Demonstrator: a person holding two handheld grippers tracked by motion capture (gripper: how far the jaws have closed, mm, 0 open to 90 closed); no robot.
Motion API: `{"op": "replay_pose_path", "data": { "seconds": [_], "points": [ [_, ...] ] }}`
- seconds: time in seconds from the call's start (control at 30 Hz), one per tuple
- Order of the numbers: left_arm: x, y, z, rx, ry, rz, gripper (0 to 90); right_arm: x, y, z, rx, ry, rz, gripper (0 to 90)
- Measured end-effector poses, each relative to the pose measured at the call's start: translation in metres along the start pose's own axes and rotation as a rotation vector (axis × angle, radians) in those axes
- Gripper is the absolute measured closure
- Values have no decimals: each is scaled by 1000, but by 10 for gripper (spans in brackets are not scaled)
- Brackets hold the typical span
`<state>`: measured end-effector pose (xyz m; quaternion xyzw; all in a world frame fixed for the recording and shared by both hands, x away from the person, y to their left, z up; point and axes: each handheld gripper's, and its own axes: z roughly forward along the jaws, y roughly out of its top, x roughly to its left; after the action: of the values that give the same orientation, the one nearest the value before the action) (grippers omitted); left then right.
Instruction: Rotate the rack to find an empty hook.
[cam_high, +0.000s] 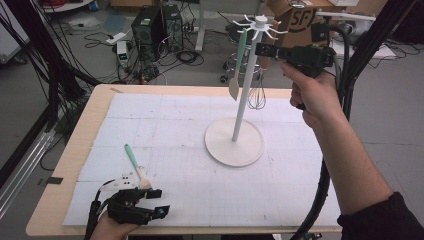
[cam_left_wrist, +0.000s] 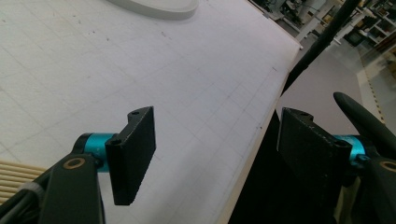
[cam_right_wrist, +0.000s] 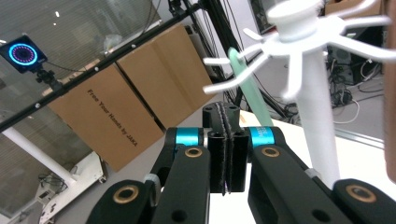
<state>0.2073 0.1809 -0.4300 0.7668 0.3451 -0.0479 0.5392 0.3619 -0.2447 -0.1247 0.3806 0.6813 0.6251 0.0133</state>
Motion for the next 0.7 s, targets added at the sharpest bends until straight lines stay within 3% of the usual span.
{"op": "replay_pose_path", "data": {
  "seconds": [0.17,0.37,0.53,0.7],
  "points": [
    [-1,0,1,0,1,3,286,-13,-8,-10,4,-25,22,899],
    [-1,0,1,-3,0,1,285,-27,-3,-23,-40,-72,49,899],
    [0,0,1,-2,-5,-6,281,-28,8,-29,-71,-99,43,899],
    [1,0,0,0,12,-7,266,-21,14,-26,-76,-94,27,899]
  ]
}}
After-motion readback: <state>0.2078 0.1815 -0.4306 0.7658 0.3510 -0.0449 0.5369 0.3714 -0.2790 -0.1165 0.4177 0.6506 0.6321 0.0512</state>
